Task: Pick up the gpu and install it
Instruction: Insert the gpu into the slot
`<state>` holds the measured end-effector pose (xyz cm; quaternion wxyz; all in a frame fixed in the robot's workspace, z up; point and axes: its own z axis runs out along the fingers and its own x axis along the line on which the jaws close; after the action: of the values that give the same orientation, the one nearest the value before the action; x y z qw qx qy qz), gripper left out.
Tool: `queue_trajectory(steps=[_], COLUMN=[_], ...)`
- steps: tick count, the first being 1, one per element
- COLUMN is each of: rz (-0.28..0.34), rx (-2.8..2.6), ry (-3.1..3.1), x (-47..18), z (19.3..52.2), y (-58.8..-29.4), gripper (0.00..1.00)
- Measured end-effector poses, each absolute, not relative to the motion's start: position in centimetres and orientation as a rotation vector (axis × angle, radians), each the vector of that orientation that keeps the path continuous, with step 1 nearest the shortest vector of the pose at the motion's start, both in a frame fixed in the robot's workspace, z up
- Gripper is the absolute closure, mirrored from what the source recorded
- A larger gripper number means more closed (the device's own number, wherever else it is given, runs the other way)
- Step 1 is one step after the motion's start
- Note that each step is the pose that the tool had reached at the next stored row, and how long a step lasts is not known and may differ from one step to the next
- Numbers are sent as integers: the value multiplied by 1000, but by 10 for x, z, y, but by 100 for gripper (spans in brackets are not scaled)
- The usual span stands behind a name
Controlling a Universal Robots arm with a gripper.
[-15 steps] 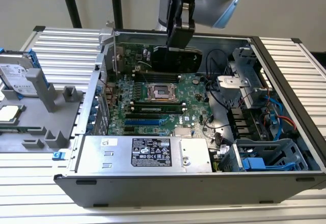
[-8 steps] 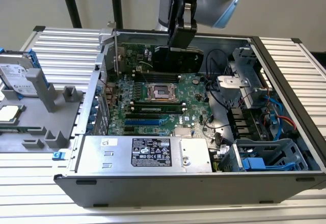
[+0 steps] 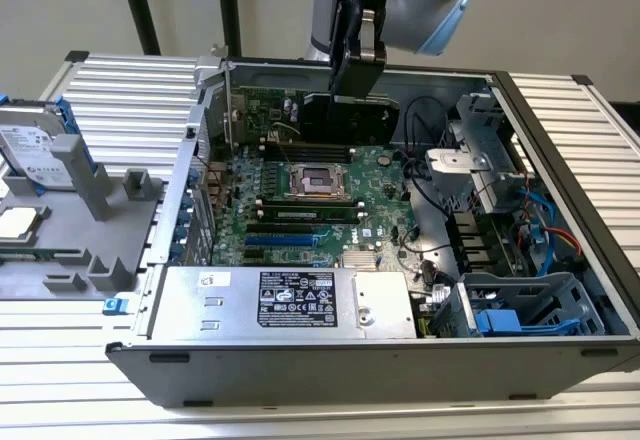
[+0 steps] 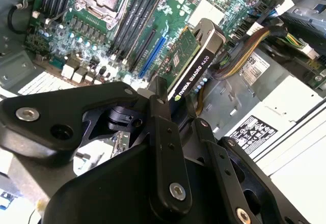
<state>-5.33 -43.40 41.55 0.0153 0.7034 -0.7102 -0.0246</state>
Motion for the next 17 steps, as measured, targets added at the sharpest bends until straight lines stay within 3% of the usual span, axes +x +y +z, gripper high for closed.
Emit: queue_trajectory(steps=[17], rz=[-76], rx=[2189], ry=[-2210], x=[-52], z=[402], y=[-428], gripper=[100])
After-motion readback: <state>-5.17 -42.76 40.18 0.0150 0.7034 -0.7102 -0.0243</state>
